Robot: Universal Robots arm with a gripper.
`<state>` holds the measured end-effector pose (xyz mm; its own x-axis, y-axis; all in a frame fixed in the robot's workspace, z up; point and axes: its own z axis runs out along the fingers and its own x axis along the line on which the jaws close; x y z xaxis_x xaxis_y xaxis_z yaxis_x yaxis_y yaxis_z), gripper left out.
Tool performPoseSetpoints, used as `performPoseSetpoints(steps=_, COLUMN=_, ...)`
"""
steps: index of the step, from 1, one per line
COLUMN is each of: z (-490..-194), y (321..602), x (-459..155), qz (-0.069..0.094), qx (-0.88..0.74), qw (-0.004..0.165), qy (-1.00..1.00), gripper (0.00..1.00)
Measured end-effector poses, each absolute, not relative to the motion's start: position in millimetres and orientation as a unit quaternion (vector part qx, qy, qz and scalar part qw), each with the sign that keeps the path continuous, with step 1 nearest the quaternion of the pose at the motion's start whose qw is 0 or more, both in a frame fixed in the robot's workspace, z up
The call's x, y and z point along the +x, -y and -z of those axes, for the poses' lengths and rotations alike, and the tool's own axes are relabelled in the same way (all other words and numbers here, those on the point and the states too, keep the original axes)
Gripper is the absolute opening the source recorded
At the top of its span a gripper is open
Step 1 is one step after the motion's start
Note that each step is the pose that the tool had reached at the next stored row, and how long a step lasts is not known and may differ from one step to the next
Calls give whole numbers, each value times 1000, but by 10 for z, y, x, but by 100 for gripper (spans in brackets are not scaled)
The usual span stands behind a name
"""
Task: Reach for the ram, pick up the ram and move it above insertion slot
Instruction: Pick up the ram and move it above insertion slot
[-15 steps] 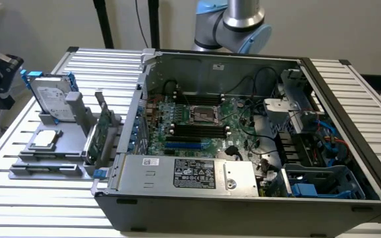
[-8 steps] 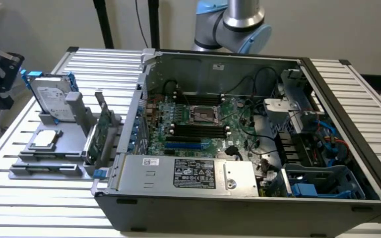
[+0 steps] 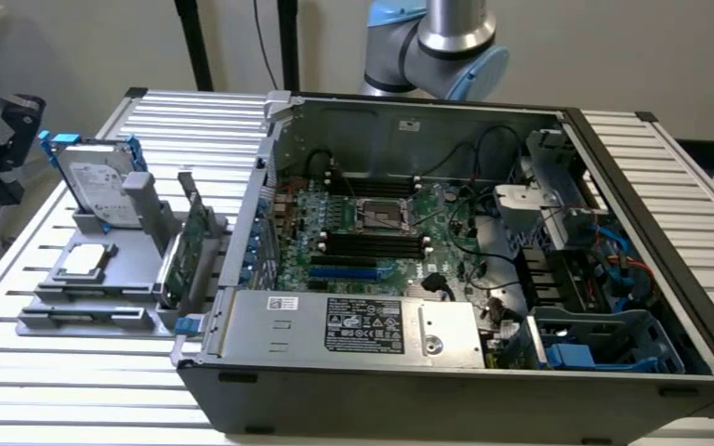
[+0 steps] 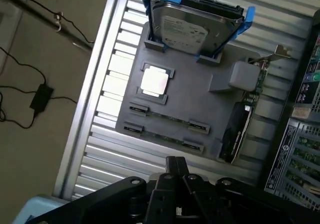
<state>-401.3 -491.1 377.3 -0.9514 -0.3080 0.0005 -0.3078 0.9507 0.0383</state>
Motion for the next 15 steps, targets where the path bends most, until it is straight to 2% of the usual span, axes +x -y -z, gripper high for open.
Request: performPoseSetpoints(steps=15, z=-3773, y=4911, x=-4013, qz=18, qx=289, qw=6, qy=957, gripper=11)
